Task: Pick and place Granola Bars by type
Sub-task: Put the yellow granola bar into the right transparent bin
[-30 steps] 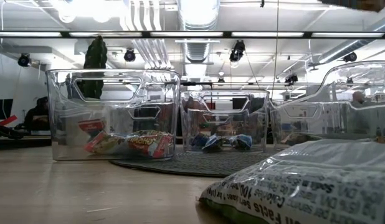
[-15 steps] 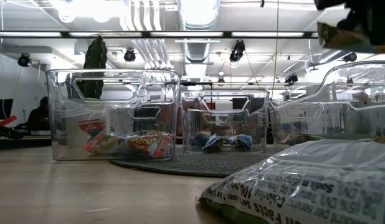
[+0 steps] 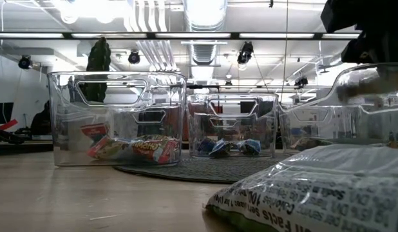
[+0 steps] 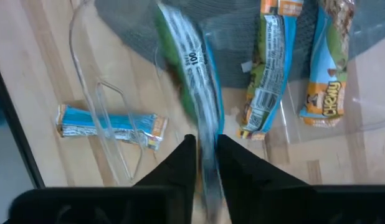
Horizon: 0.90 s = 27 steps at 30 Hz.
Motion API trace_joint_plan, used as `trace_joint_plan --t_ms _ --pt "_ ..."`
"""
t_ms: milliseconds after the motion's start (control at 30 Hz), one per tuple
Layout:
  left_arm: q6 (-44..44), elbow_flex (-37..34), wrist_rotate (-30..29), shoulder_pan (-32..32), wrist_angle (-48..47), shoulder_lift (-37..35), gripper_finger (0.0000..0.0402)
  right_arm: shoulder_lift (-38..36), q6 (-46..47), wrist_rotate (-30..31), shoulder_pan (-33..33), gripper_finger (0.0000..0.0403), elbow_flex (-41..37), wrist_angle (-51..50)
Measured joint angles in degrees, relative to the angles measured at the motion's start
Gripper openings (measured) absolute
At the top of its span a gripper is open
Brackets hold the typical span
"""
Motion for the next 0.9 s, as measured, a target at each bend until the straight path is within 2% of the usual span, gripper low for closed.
trace_joint_plan --t_ms 267,433,600,900 --pt "0.0 0.0 0.0 0.0 0.0 0.0 0.0 0.2 1.3 0.0 0.0 0.0127 0.2 0.0" --pt "0.0 0.0 0.0 0.0 0.0 0.0 0.0 0.2 1.3 0.0 0.0 0.0145 2.7 0.4" --pt "0.0 0.0 -0.3 0.0 0.0 0.0 0.0 0.1 -1.5 0.5 0.0 0.0128 7.9 1.7" --pt "-0.8 0.0 -0.2 0.0 0.1 0.2 0.0 -2.0 -17.5 3.2 0.4 0.0055 19.7 14.4"
